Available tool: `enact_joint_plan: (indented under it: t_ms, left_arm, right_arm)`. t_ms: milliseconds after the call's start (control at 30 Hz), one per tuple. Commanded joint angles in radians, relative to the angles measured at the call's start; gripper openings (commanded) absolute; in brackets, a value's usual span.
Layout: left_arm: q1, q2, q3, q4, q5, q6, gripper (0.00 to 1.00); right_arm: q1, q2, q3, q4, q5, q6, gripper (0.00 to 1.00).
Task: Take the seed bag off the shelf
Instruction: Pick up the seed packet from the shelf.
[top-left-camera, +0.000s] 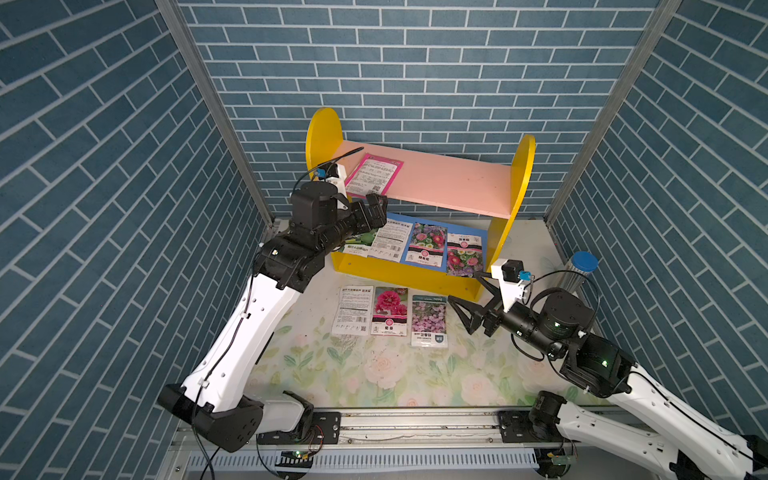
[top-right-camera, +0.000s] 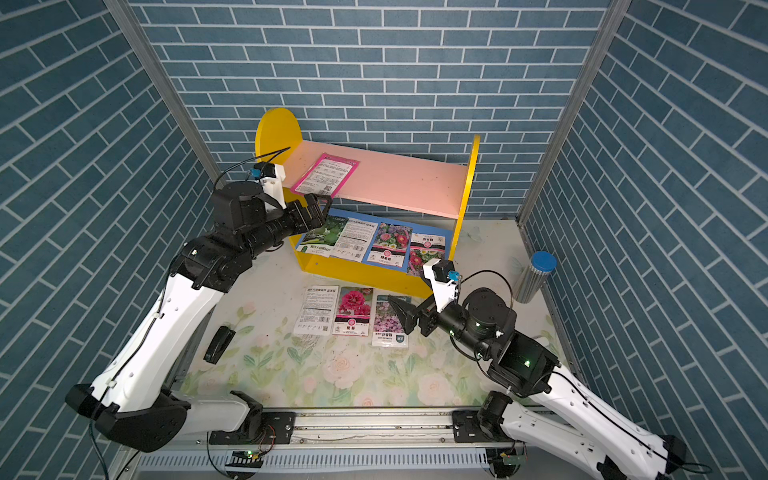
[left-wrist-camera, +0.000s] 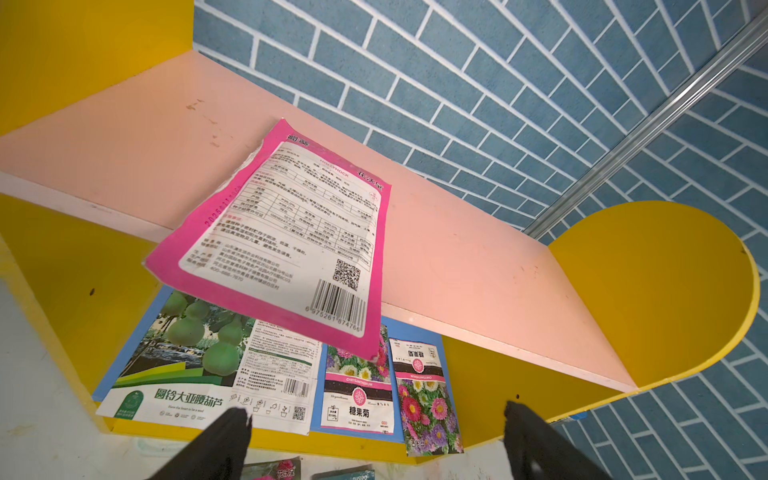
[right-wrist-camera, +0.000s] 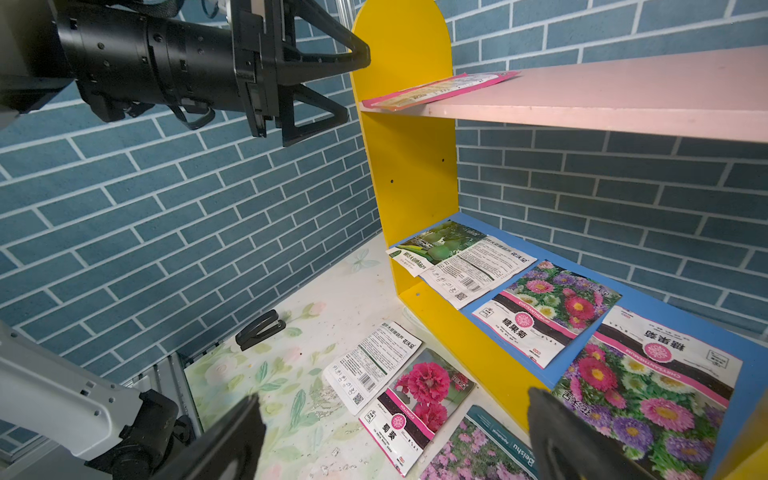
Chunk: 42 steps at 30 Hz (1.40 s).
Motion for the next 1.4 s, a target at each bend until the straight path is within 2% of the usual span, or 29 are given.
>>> enact_joint_plan:
  t_ms: [0, 167, 500, 800, 1033, 1167, 1367]
  left_arm:
    - [-0.002, 0.024, 0.042, 0.018, 0.024, -0.024, 1.0]
    - [0.007, 0.069, 0.096, -0.017, 0.015, -0.057, 1.0]
    - [0.063, 0.082, 0.094, -0.037, 0.024, -0.117, 1.0]
    - [0.14, 0.128, 0.12, -0.007, 0.085, -0.135, 0.99]
    - [0.193, 0.176, 0.123, 0.037, 0.152, -0.154, 0.94]
    - [0.206, 0.193, 0.131, 0.052, 0.171, -0.156, 0.86]
    - [0.225, 0.202, 0.138, 0.07, 0.203, -0.16, 0.63]
  right_arm:
    - [0.002, -0.021, 0.001, 0.007, 0.005, 0.013, 1.0]
    - [0.002, -0.034, -0.001, 0.0, 0.011, 0.011, 1.0]
    - [0.003, -0.068, -0.013, -0.016, 0.029, 0.007, 1.0]
    - [0.002, -0.069, -0.019, -0.012, 0.032, 0.008, 1.0]
    - [0.002, -0.06, -0.005, -0.02, 0.037, 0.005, 1.0]
    - [0.002, -0.055, -0.007, -0.019, 0.041, 0.007, 1.0]
    - [0.003, -0.05, -0.007, -0.017, 0.043, 0.008, 1.0]
